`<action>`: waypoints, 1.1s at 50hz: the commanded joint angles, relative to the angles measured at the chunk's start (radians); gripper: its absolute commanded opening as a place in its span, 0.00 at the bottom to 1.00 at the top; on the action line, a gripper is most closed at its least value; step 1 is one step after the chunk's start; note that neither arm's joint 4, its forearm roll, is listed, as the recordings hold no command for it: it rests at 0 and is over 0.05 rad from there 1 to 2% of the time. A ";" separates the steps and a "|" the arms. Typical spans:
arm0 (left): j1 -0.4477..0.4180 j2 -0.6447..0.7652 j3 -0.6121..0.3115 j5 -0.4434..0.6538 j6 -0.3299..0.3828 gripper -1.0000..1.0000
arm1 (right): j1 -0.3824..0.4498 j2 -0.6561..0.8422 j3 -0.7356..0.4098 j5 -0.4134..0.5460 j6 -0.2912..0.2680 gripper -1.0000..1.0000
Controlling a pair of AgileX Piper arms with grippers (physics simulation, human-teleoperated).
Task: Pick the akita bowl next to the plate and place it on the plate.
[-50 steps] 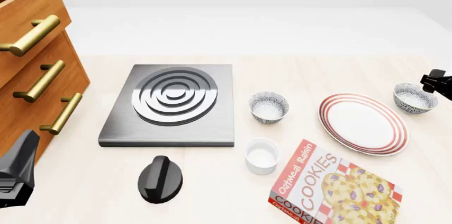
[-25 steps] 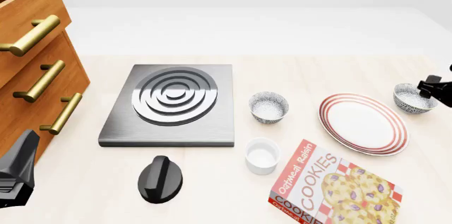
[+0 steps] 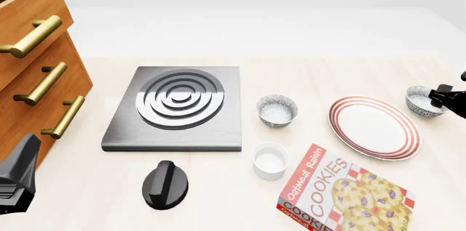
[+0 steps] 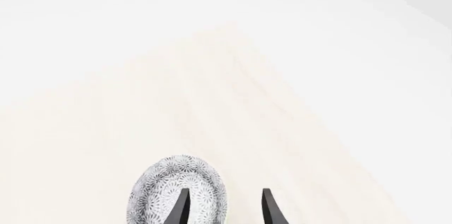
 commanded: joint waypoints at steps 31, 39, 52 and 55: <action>0.000 0.000 0.000 0.000 0.000 1.00 | -0.004 0.056 0.002 -0.031 -0.026 1.00; 0.000 0.000 0.000 0.000 0.000 1.00 | -0.007 0.072 -0.009 -0.032 -0.032 1.00; 0.000 0.000 0.000 0.000 0.000 1.00 | -0.004 0.081 0.008 -0.049 -0.044 1.00; 0.000 0.000 0.000 0.000 0.000 1.00 | -0.003 0.082 0.009 -0.051 -0.048 1.00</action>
